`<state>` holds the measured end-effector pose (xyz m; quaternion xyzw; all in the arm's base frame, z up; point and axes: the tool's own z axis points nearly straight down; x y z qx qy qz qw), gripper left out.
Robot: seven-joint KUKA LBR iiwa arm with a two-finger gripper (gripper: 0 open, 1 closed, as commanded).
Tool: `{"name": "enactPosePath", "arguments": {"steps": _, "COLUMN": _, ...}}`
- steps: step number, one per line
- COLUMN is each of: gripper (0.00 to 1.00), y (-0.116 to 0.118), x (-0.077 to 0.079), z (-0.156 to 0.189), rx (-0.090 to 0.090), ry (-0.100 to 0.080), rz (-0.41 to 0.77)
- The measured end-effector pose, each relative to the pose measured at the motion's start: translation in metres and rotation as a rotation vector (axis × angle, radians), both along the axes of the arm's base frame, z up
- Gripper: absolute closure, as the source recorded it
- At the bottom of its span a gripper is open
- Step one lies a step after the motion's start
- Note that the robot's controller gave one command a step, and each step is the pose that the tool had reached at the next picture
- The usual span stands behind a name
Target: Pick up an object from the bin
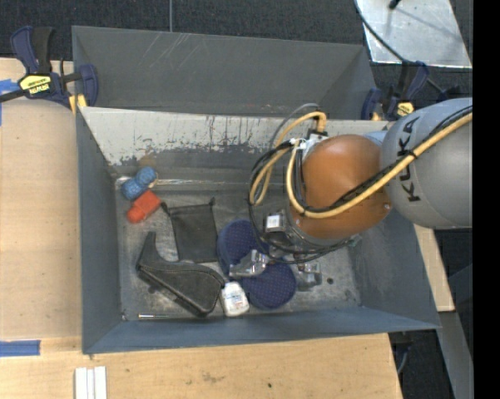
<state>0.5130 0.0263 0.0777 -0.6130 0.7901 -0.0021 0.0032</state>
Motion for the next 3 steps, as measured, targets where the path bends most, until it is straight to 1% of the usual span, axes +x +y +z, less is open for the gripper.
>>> {"name": "enactPosePath", "arguments": {"steps": 1, "gripper": 1.00, "y": 0.005, "x": 0.003, "z": 0.003, "rx": 0.010, "ry": -0.011, "rz": 0.001}}
{"name": "enactPosePath", "arguments": {"steps": 2, "gripper": 1.00, "y": 0.006, "x": 0.005, "z": 0.069, "rx": 0.002, "ry": -0.002, "rz": -0.001}}
{"name": "enactPosePath", "arguments": {"steps": 3, "gripper": 1.00, "y": 0.006, "x": 0.007, "z": 0.110, "rx": 0.001, "ry": 0.000, "rz": -0.003}}
